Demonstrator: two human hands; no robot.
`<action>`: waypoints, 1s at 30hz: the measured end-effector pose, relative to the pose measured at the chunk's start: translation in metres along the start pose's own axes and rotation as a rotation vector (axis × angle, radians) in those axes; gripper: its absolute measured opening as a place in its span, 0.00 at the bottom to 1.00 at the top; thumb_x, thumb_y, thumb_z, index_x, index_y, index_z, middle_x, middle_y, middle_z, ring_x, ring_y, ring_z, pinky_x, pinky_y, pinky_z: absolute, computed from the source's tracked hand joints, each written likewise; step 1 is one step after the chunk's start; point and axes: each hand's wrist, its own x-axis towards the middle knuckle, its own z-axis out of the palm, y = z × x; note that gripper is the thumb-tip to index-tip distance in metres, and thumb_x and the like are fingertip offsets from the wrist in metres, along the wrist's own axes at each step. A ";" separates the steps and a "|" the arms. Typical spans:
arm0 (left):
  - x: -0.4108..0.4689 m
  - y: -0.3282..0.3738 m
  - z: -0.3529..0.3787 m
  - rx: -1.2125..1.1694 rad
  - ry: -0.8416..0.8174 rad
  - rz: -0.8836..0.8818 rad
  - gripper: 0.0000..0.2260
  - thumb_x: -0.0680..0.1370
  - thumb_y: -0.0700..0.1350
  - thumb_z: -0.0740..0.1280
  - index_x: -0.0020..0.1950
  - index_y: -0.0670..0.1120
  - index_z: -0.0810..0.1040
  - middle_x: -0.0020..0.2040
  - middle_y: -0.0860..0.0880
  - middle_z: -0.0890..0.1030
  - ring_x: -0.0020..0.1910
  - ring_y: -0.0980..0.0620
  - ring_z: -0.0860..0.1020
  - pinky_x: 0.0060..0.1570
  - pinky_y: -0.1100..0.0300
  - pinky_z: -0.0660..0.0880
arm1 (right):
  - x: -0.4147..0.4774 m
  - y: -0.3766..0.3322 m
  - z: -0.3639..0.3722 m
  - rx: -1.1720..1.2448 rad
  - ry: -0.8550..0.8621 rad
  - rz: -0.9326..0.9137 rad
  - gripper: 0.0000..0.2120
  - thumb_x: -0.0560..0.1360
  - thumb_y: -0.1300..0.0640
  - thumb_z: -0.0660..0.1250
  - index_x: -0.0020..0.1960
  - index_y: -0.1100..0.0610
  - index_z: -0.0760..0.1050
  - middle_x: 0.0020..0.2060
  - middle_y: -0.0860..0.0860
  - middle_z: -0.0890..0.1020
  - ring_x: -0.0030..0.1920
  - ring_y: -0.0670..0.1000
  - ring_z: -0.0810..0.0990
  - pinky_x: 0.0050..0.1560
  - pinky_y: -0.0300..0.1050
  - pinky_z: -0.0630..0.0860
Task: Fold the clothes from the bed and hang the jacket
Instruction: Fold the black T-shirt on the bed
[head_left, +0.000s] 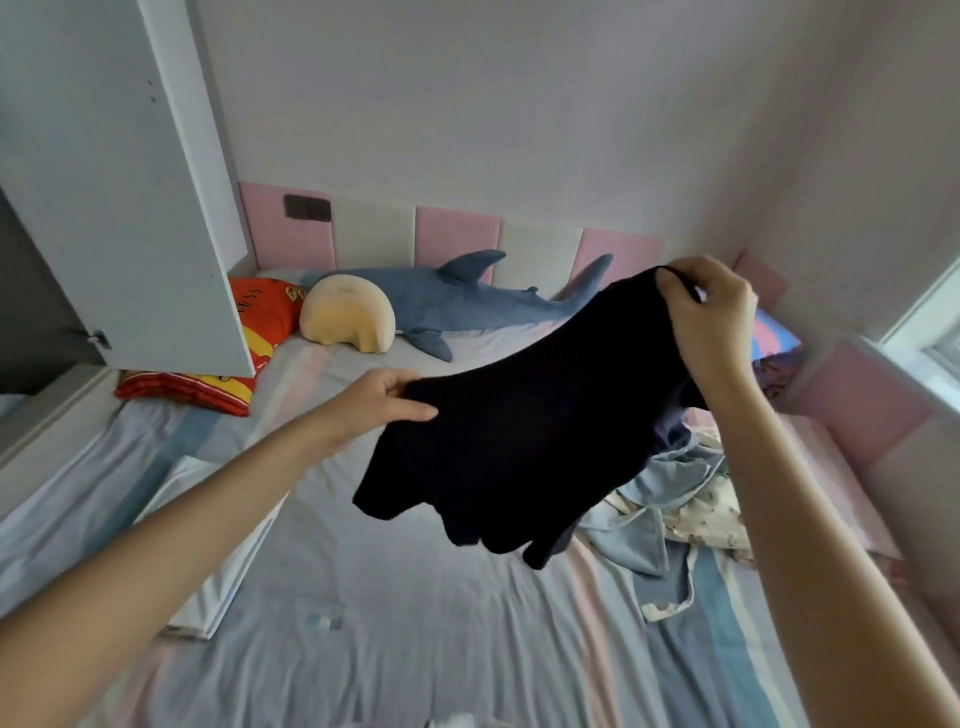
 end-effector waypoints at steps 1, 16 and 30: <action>0.001 0.003 -0.004 0.006 0.044 0.018 0.10 0.75 0.32 0.67 0.54 0.41 0.78 0.47 0.47 0.82 0.41 0.62 0.81 0.41 0.71 0.75 | -0.005 0.001 0.004 -0.004 -0.009 0.001 0.05 0.74 0.57 0.66 0.46 0.55 0.80 0.41 0.48 0.82 0.44 0.46 0.78 0.47 0.39 0.71; 0.025 -0.036 -0.042 0.586 0.568 0.130 0.13 0.82 0.43 0.58 0.55 0.35 0.77 0.52 0.38 0.79 0.54 0.41 0.76 0.56 0.51 0.69 | -0.012 0.011 0.002 -0.142 -0.563 -0.046 0.12 0.68 0.50 0.76 0.45 0.52 0.75 0.39 0.42 0.79 0.42 0.43 0.76 0.45 0.38 0.71; 0.107 -0.013 -0.089 0.742 0.515 0.236 0.08 0.70 0.26 0.61 0.40 0.37 0.75 0.42 0.39 0.76 0.43 0.41 0.74 0.39 0.55 0.64 | 0.012 0.102 0.083 -0.445 -0.384 0.247 0.03 0.69 0.65 0.62 0.38 0.60 0.70 0.34 0.58 0.76 0.38 0.61 0.76 0.35 0.47 0.68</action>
